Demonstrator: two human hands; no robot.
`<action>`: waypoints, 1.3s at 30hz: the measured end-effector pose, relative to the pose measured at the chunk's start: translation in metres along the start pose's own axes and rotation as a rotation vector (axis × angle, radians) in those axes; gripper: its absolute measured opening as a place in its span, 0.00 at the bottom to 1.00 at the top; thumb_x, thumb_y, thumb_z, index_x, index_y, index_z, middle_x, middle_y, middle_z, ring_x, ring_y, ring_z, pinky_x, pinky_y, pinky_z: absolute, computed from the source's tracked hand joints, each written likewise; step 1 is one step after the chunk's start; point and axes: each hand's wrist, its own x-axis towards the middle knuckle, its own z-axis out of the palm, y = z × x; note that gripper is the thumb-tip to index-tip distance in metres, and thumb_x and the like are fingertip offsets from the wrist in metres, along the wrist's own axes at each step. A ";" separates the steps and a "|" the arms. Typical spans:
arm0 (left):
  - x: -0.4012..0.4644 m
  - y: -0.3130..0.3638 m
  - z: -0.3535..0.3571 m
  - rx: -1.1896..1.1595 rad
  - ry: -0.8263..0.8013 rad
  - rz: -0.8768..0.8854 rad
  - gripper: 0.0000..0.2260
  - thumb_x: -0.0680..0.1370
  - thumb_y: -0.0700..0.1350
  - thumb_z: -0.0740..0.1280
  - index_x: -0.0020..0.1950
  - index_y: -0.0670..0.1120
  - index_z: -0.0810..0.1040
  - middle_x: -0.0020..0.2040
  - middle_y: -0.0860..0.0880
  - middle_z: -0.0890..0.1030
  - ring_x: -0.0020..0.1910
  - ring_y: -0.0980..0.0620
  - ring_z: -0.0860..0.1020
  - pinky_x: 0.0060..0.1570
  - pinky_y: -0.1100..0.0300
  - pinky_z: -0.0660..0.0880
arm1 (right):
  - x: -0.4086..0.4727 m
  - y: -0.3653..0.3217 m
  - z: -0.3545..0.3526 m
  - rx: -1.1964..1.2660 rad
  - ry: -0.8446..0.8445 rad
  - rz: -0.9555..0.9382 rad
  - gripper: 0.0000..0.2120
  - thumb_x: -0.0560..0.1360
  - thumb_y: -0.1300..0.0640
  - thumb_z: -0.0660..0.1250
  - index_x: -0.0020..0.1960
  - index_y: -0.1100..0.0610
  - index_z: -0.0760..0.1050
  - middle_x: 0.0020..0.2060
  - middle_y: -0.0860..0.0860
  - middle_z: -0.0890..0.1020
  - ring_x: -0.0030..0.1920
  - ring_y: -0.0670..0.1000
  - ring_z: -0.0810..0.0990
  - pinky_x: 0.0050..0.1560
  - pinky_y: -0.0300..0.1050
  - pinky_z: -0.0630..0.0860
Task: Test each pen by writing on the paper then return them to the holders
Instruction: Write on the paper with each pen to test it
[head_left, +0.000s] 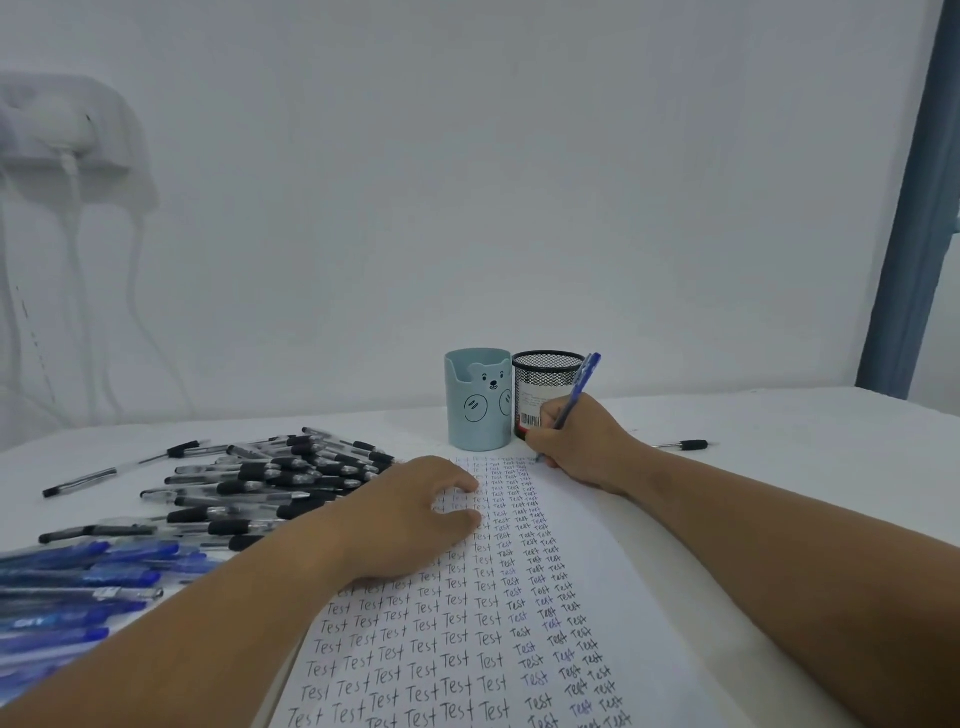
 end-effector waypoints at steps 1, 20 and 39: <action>0.000 0.000 0.000 -0.004 -0.001 -0.001 0.19 0.82 0.57 0.63 0.73 0.59 0.70 0.75 0.62 0.66 0.74 0.60 0.63 0.73 0.62 0.58 | 0.000 0.001 0.000 0.014 -0.002 0.005 0.16 0.74 0.64 0.69 0.29 0.56 0.68 0.26 0.53 0.79 0.29 0.47 0.79 0.27 0.35 0.72; 0.003 -0.002 0.002 -0.006 -0.002 0.023 0.19 0.82 0.57 0.63 0.74 0.59 0.69 0.72 0.65 0.66 0.65 0.66 0.63 0.69 0.67 0.58 | 0.002 0.004 0.000 0.000 0.007 0.013 0.17 0.74 0.63 0.68 0.28 0.55 0.67 0.21 0.47 0.75 0.31 0.49 0.78 0.31 0.38 0.71; 0.006 -0.005 0.002 0.025 0.003 0.041 0.19 0.82 0.58 0.62 0.74 0.60 0.68 0.73 0.65 0.66 0.71 0.63 0.65 0.73 0.63 0.60 | 0.003 0.001 0.001 0.233 0.276 -0.045 0.22 0.83 0.44 0.58 0.34 0.54 0.63 0.27 0.50 0.68 0.30 0.50 0.66 0.34 0.47 0.66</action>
